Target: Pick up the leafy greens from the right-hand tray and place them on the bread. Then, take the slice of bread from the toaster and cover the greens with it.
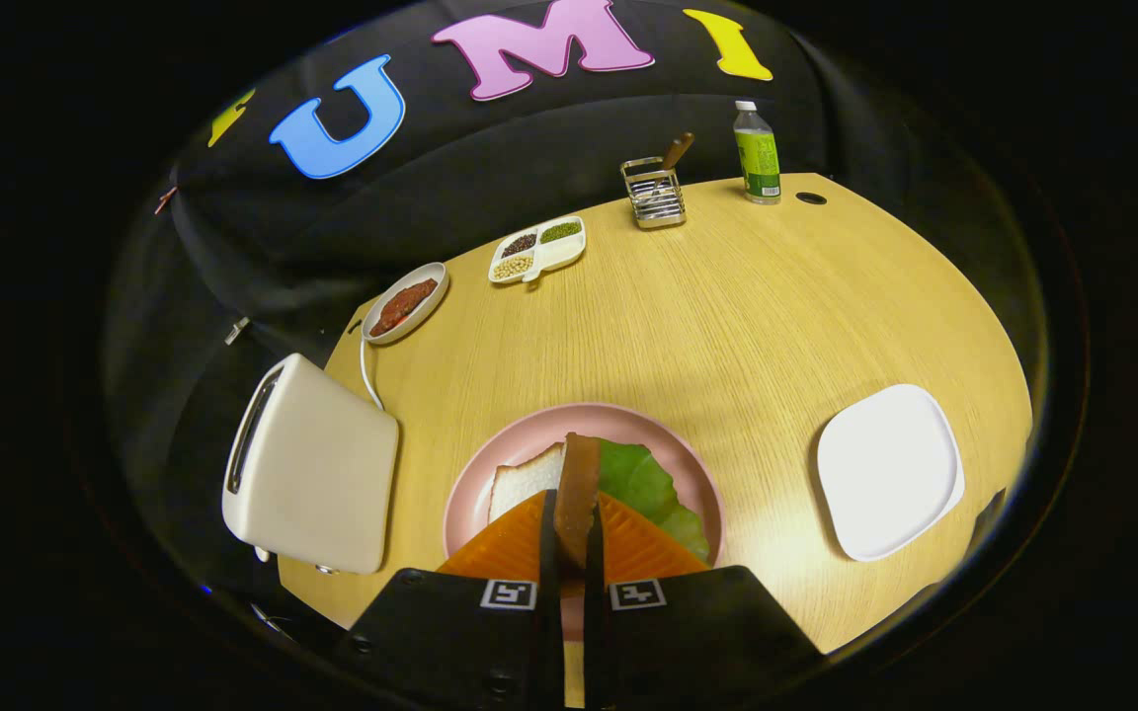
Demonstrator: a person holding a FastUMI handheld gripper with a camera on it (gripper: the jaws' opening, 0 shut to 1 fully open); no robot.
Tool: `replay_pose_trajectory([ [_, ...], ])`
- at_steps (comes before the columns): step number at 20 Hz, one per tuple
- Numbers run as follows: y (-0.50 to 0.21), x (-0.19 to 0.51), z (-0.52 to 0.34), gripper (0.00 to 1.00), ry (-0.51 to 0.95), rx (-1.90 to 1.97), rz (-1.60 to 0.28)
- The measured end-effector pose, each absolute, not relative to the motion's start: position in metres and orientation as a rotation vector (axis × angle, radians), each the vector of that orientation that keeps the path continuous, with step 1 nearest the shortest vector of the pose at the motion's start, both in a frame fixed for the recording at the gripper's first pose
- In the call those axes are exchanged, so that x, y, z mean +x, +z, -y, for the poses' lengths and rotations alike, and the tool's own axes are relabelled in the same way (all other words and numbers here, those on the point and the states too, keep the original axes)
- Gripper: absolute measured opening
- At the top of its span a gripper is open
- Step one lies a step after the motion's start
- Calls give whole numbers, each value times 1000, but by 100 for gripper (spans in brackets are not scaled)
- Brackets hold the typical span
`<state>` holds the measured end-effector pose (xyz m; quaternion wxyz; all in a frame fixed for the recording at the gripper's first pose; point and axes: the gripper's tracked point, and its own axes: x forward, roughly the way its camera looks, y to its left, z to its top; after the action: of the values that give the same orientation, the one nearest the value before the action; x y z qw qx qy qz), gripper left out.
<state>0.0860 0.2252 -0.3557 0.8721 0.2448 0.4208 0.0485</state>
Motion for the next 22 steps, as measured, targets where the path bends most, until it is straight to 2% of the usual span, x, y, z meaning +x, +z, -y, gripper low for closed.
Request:
replay_pose_trajectory([
  [5,-376,88,-218,14,121,400,-902],
  [8,-382,89,-213,20,120,305,-898],
  [10,-386,87,-209,30,93,271,-909],
  [12,-390,86,-202,44,63,235,-918],
  [13,-391,84,-203,53,67,224,-921],
  [18,-391,87,-201,67,128,160,-912],
  [20,-385,84,-198,75,146,192,-910],
  [21,-382,83,-197,87,152,210,-904],
  [22,-379,80,-196,92,156,215,-899],
])
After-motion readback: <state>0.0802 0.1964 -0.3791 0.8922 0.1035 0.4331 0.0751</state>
